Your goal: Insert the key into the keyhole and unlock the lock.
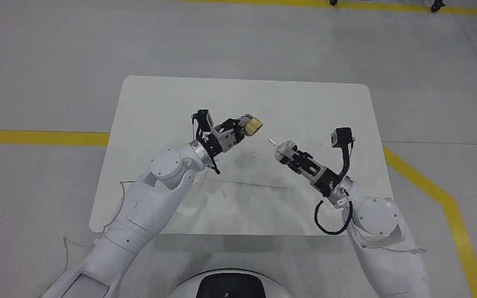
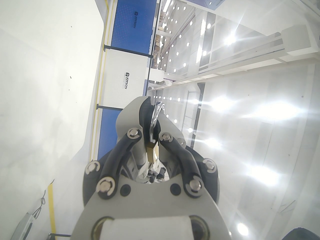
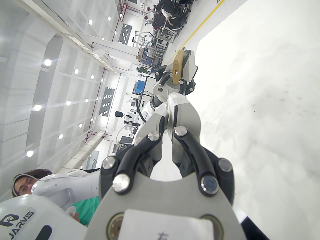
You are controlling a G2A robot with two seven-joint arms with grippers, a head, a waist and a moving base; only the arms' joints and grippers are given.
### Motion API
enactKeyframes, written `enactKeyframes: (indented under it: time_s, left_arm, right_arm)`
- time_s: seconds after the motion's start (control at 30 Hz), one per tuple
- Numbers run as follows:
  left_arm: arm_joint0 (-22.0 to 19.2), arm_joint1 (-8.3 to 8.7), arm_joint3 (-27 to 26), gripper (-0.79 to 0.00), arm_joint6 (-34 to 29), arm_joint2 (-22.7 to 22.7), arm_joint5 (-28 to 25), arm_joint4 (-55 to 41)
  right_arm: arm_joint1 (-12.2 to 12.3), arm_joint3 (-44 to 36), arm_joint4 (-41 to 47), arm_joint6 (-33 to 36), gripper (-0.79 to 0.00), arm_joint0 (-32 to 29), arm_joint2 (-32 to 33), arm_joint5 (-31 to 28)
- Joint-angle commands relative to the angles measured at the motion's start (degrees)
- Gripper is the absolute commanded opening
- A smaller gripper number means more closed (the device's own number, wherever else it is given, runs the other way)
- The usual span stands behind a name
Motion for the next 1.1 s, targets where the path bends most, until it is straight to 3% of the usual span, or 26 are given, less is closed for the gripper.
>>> enactKeyframes:
  time_s: [0.0, 0.23, 0.37, 0.6, 1.07]
  left_arm:
    - [0.0, 0.00, 0.0, -0.785, 0.0, 0.0, 0.0, 0.0]
    - [0.0, 0.00, 0.0, -0.785, 0.0, 0.0, 0.0, 0.0]
    - [0.0, 0.00, 0.0, -0.785, 0.0, 0.0, 0.0, 0.0]
    - [0.0, 0.00, 0.0, -0.785, 0.0, 0.0, 0.0, 0.0]
    - [1.0, 0.06, -1.1, -0.785, 1.1, 0.1, 2.7, 3.6]
  right_arm:
    - [0.0, 0.0, 0.0, 0.0, -0.785, 0.0, 0.0, 0.0]
    - [0.0, 0.0, 0.0, 0.0, -0.785, 0.0, 0.0, 0.0]
    - [-0.4, -0.5, 2.5, -3.5, -0.785, 0.5, -1.1, 0.5]
    - [-0.7, -0.4, 3.6, -6.5, -0.785, 1.8, -1.2, 10.0]
    - [-0.8, -6.3, 2.0, -7.5, -0.785, 0.2, -2.7, 21.7]
